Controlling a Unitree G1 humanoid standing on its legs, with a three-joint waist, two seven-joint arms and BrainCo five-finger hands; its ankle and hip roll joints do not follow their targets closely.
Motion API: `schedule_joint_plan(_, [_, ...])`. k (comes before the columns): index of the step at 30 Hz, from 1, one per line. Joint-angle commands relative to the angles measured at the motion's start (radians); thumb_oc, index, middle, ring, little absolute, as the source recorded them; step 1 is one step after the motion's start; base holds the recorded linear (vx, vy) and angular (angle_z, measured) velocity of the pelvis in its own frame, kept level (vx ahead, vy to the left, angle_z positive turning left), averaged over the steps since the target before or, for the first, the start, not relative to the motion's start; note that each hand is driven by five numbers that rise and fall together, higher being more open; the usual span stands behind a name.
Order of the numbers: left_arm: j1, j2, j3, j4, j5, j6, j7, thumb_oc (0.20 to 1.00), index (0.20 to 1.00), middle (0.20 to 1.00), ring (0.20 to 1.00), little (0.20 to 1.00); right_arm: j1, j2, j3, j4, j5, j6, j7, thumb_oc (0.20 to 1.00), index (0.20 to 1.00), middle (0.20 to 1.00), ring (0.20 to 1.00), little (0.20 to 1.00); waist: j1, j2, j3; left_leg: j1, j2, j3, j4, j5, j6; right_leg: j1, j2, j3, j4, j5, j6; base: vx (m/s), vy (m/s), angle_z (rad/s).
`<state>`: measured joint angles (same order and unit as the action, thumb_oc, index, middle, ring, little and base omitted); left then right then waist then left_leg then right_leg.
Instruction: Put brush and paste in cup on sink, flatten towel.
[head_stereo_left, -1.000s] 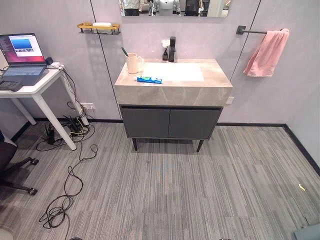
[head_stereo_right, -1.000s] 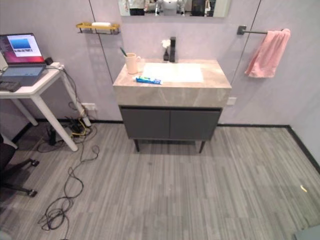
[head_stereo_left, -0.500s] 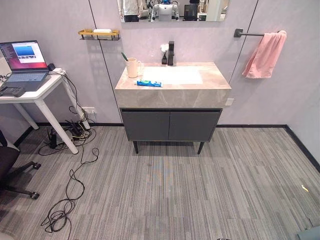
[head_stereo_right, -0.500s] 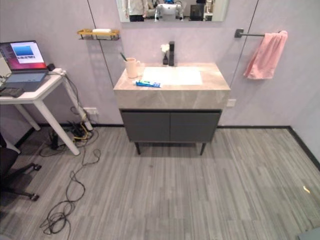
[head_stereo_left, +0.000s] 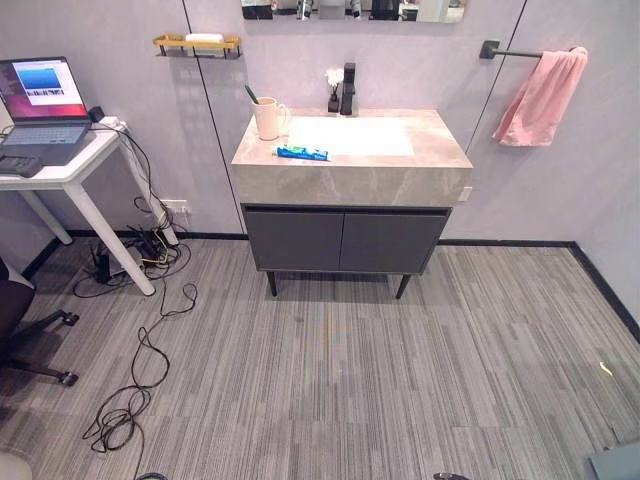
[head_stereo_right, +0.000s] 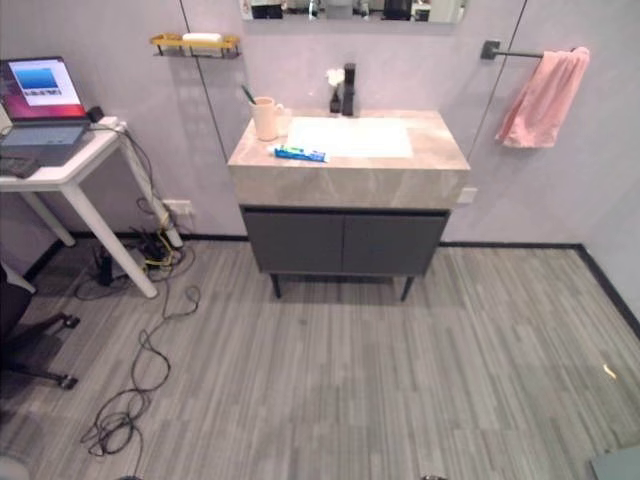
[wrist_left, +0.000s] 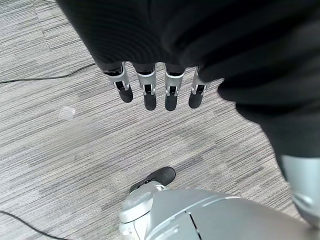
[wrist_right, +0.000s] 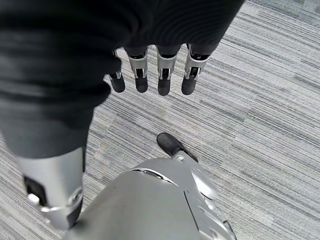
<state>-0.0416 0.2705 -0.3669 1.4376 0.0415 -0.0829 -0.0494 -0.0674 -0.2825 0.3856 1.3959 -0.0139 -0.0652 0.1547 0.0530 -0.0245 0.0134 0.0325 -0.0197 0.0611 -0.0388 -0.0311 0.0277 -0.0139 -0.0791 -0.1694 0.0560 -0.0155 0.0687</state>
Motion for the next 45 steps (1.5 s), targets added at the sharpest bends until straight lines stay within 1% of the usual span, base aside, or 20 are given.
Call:
schedule_joint_plan(1, [-0.010, -0.016, -0.010, 0.066, 0.016, 0.007, -0.009, 1.000, 1.000, 1.000, 1.000, 1.000, -0.014, 0.017, 0.009, 0.025, 0.013, -0.001, -0.004, 1.000, 1.000, 1.000, 1.000, 1.000, 0.002, -0.017, 0.021, -0.038, -0.067, -0.058, 0.057, 0.004, 0.028, -0.098, -0.037, 0.071, 0.210, 0.099, 0.059, -0.05, 0.206, -0.10])
schedule_joint_plan(3, [-0.014, -0.011, -0.017, 0.060, 0.013, 0.007, -0.009, 1.000, 1.000, 1.000, 1.000, 1.000, -0.018, 0.010, 0.011, 0.020, 0.013, -0.002, -0.008, 1.000, 1.000, 1.000, 1.000, 1.000, -0.008, -0.009, 0.050, -0.031, -0.073, -0.057, 0.071, -0.002, 0.041, -0.155, -0.048, 0.076, 0.334, 0.152, 0.055, -0.01, 0.171, 0.01])
schedule_joint_plan(5, [-0.019, -0.009, -0.027, 0.057, 0.020, 0.006, -0.012, 1.000, 1.000, 1.000, 1.000, 1.000, -0.016, 0.005, 0.006, 0.024, 0.016, -0.006, -0.015, 1.000, 1.000, 1.000, 1.000, 1.000, -0.017, -0.001, 0.064, -0.018, -0.078, -0.061, 0.082, -0.016, 0.047, -0.198, -0.032, 0.071, 0.386, 0.135, 0.046, 0.07, 0.155, 0.01])
schedule_joint_plan(6, [-0.023, -0.004, -0.025, 0.059, 0.022, 0.008, -0.014, 1.000, 1.000, 1.000, 1.000, 1.000, -0.014, 0.001, -0.003, 0.026, 0.025, -0.008, -0.013, 1.000, 1.000, 1.000, 1.000, 1.000, -0.028, -0.001, 0.067, -0.009, -0.087, -0.070, 0.084, -0.021, 0.049, -0.228, -0.002, 0.079, 0.374, 0.123, 0.039, 0.08, 0.092, -0.02])
schedule_joint_plan(7, [-0.023, -0.005, -0.025, 0.059, 0.022, 0.008, -0.014, 1.000, 1.000, 1.000, 1.000, 1.000, -0.014, 0.001, -0.003, 0.026, 0.025, -0.009, -0.013, 1.000, 1.000, 1.000, 1.000, 1.000, -0.029, -0.001, 0.068, -0.007, -0.087, -0.071, 0.085, -0.023, 0.048, -0.227, -0.002, 0.078, 0.377, 0.120, 0.038, 0.14, 0.075, -0.01])
schedule_joint_plan(8, [-0.023, 0.002, -0.019, 0.063, 0.021, 0.008, -0.014, 1.000, 1.000, 1.000, 1.000, 1.000, -0.008, -0.003, -0.011, 0.031, 0.027, -0.009, -0.015, 1.000, 1.000, 1.000, 1.000, 1.000, -0.035, -0.004, 0.068, 0.013, -0.096, -0.070, 0.081, -0.036, 0.049, -0.249, -0.002, 0.048, 0.311, 0.122, 0.034, 0.10, 0.033, 0.07])
schedule_joint_plan(9, [-0.023, 0.002, -0.019, 0.063, 0.022, 0.008, -0.014, 1.000, 1.000, 1.000, 1.000, 1.000, -0.007, -0.003, -0.011, 0.031, 0.027, -0.009, -0.015, 1.000, 1.000, 1.000, 1.000, 1.000, -0.036, -0.003, 0.069, 0.015, -0.095, -0.071, 0.080, -0.037, 0.048, -0.247, -0.002, 0.047, 0.310, 0.122, 0.034, 0.16, 0.050, 0.14])
schedule_joint_plan(11, [-0.025, 0.002, -0.017, 0.064, 0.022, 0.007, -0.015, 1.000, 1.000, 1.000, 1.000, 1.000, -0.004, -0.011, -0.018, 0.033, 0.022, -0.009, -0.018, 1.000, 1.000, 1.000, 1.000, 1.000, -0.046, -0.005, 0.071, 0.032, -0.106, -0.075, 0.082, -0.057, 0.045, -0.269, -0.018, 0.017, 0.204, 0.155, 0.038, 0.15, 0.014, 0.17])
schedule_joint_plan(14, [-0.038, 0.003, -0.015, 0.065, 0.018, 0.007, -0.012, 1.000, 1.000, 1.000, 1.000, 1.000, -0.004, -0.015, -0.025, 0.035, 0.014, -0.006, -0.021, 1.000, 1.000, 1.000, 1.000, 1.000, -0.070, -0.015, 0.087, 0.056, -0.125, -0.104, 0.111, -0.099, 0.038, -0.306, -0.034, 0.055, 0.059, 0.221, 0.062, 0.22, -0.019, 0.09])
schedule_joint_plan(16, [-0.049, 0.004, -0.022, 0.069, 0.020, 0.002, -0.011, 1.000, 1.000, 1.000, 1.000, 1.000, 0.003, -0.012, -0.023, 0.033, 0.005, -0.007, -0.025, 1.000, 1.000, 1.000, 1.000, 1.000, -0.089, -0.017, 0.089, 0.075, -0.122, -0.126, 0.133, -0.120, 0.026, -0.315, -0.031, 0.090, 0.034, 0.248, 0.064, 0.33, -0.063, 0.37])
schedule_joint_plan(22, [-0.062, 0.012, -0.032, 0.059, 0.024, 0.000, -0.001, 1.000, 1.000, 1.000, 1.000, 1.000, -0.002, -0.018, 0.007, 0.005, -0.016, -0.014, -0.029, 1.000, 1.000, 1.000, 1.000, 1.000, -0.089, -0.026, 0.044, 0.084, -0.092, -0.130, 0.166, -0.138, -0.001, -0.277, -0.005, 0.053, 0.015, 0.227, 0.044, 0.21, -0.078, 0.39])
schedule_joint_plan(32, [-0.110, 0.040, -0.059, 0.028, 0.043, -0.001, 0.015, 1.000, 1.000, 1.000, 1.000, 1.000, -0.042, -0.020, 0.081, -0.016, -0.084, -0.017, -0.047, 1.000, 1.000, 1.000, 1.000, 1.000, -0.092, -0.036, 0.044, 0.110, -0.031, -0.135, 0.197, -0.177, -0.031, -0.325, 0.017, -0.018, 0.189, 0.115, 0.029, 0.11, -0.057, 0.12])
schedule_joint_plan(36, [-0.098, 0.045, -0.049, 0.034, 0.050, 0.000, 0.012, 1.000, 1.000, 1.000, 1.000, 1.000, -0.026, -0.017, 0.075, 0.004, -0.093, -0.017, -0.045, 1.000, 1.000, 1.000, 1.000, 1.000, -0.098, -0.027, 0.012, 0.160, 0.007, -0.133, 0.153, -0.163, -0.041, -0.332, 0.032, -0.030, 0.226, 0.076, 0.020, 0.20, -0.069, 0.07])
schedule_joint_plan(37, [-0.088, 0.052, -0.032, 0.032, 0.044, -0.006, 0.016, 1.000, 1.000, 1.000, 1.000, 1.000, -0.013, -0.017, 0.047, 0.001, -0.050, -0.025, -0.046, 1.000, 1.000, 1.000, 1.000, 1.000, -0.102, -0.022, -0.009, 0.192, 0.030, -0.132, 0.126, -0.152, -0.047, -0.332, 0.045, -0.031, 0.238, 0.056, 0.012, 0.15, -0.050, -0.05])
schedule_joint_plan(40, [-0.070, 0.060, -0.007, 0.015, 0.016, -0.017, 0.022, 1.000, 1.000, 1.000, 1.000, 1.000, -0.001, -0.017, 0.010, -0.023, 0.030, -0.040, -0.049, 1.000, 1.000, 1.000, 1.000, 1.000, -0.103, -0.014, -0.026, 0.201, 0.051, -0.124, 0.128, -0.123, -0.057, -0.325, 0.066, -0.028, 0.244, 0.037, 0.002, 0.20, -0.078, -0.13])
schedule_joint_plan(41, [-0.059, 0.064, 0.003, -0.002, 0.006, -0.025, 0.028, 1.000, 1.000, 1.000, 1.000, 1.000, 0.003, -0.013, 0.013, -0.045, 0.037, -0.050, -0.048, 1.000, 1.000, 1.000, 1.000, 1.000, -0.098, -0.009, -0.036, 0.175, 0.068, -0.117, 0.190, -0.045, -0.078, -0.290, 0.094, -0.024, 0.223, 0.020, -0.015, 0.18, -0.092, -0.21])
schedule_joint_plan(42, [-0.058, 0.064, 0.003, -0.003, 0.006, -0.024, 0.028, 1.000, 1.000, 1.000, 1.000, 1.000, 0.004, -0.013, 0.013, -0.045, 0.037, -0.050, -0.048, 1.000, 1.000, 1.000, 1.000, 1.000, -0.098, -0.009, -0.036, 0.174, 0.069, -0.117, 0.191, -0.045, -0.079, -0.289, 0.095, -0.024, 0.222, 0.020, -0.016, 0.15, -0.108, -0.30])
schedule_joint_plan(43, [-0.058, 0.067, 0.006, -0.003, -0.005, -0.027, 0.030, 1.000, 1.000, 1.000, 1.000, 1.000, 0.001, -0.011, 0.022, -0.054, 0.033, -0.053, -0.051, 1.000, 1.000, 1.000, 1.000, 1.000, -0.093, -0.013, -0.035, 0.140, 0.073, -0.110, 0.258, 0.006, -0.088, -0.270, 0.105, -0.018, 0.205, 0.020, -0.023, 0.10, -0.174, -0.44])
schedule_joint_plan(44, [-0.072, 0.082, 0.007, -0.024, -0.022, -0.032, 0.047, 1.000, 1.000, 1.000, 1.000, 1.000, -0.006, -0.013, 0.044, -0.094, 0.036, -0.059, -0.059, 1.000, 1.000, 1.000, 1.000, 1.000, -0.071, -0.046, -0.011, 0.009, 0.062, -0.120, 0.466, 0.101, -0.094, -0.215, 0.111, 0.002, 0.159, 0.023, -0.043, 0.08, -0.227, -0.39])
schedule_joint_plan(45, [-0.083, 0.093, 0.017, -0.075, -0.077, -0.047, 0.058, 1.000, 1.000, 1.000, 1.000, 1.000, -0.013, -0.030, 0.039, -0.176, 0.084, -0.072, -0.075, 1.000, 1.000, 1.000, 1.000, 1.000, -0.056, -0.065, 0.027, -0.101, 0.029, -0.123, 0.604, 0.109, -0.076, -0.186, 0.103, 0.015, 0.137, 0.026, -0.057, 0.04, -0.181, -0.32])
